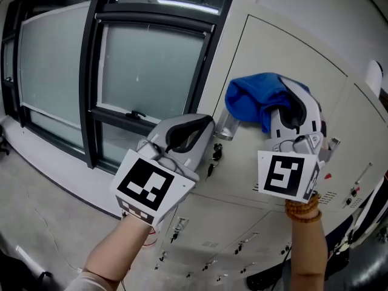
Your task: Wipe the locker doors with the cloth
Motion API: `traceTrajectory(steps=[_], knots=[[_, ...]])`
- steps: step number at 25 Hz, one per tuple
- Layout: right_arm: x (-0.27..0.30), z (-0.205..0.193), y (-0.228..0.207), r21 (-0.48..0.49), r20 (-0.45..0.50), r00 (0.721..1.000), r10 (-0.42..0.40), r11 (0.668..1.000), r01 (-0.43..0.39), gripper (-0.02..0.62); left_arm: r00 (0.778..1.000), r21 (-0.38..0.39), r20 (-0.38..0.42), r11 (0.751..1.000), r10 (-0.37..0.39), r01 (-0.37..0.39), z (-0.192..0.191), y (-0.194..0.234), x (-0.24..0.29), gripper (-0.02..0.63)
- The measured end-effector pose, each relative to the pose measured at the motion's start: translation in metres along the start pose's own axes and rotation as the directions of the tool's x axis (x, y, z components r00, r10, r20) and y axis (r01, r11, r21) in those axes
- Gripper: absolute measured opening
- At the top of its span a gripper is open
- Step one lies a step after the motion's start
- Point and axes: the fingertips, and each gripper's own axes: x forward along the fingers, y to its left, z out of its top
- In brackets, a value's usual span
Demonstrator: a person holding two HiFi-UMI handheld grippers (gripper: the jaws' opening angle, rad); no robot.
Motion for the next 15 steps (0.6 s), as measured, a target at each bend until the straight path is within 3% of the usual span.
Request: traceTrajectory(steps=[9,15], knots=[[-0.055,-0.028,0.077,0.041,-0.03,0.999,0.032,0.999,-0.03,0.029,0.998,-0.062,-0.061,0.998,0.001,-0.005,-0.046,-0.014,-0.013,0.002],[-0.086,-0.031,0.136,0.06,-0.047,0.994,0.099,0.994,-0.096,0.029,0.992,-0.098,-0.128,0.995,0.002,-0.014,-0.077,-0.022,-0.024,0.003]])
